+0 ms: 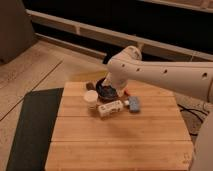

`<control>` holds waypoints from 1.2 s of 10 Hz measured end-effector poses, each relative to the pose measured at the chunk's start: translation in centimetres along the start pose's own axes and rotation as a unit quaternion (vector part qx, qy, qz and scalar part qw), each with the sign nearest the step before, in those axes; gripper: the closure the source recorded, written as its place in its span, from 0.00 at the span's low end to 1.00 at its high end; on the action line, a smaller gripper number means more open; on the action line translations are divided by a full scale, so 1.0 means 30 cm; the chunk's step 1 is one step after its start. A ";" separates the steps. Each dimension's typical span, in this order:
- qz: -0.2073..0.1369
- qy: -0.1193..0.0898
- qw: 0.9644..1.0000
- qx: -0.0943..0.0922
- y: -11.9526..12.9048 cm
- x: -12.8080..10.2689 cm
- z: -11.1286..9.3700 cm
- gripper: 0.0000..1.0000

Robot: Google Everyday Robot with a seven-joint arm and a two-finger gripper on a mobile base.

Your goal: Place the bottle in the ceramic bowl

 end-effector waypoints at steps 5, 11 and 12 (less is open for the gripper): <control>-0.004 0.012 1.000 0.017 -0.022 0.010 0.056 0.35; -0.047 0.114 0.990 0.064 0.038 0.169 0.402 0.35; -0.044 0.117 0.990 0.070 0.031 0.160 0.419 0.35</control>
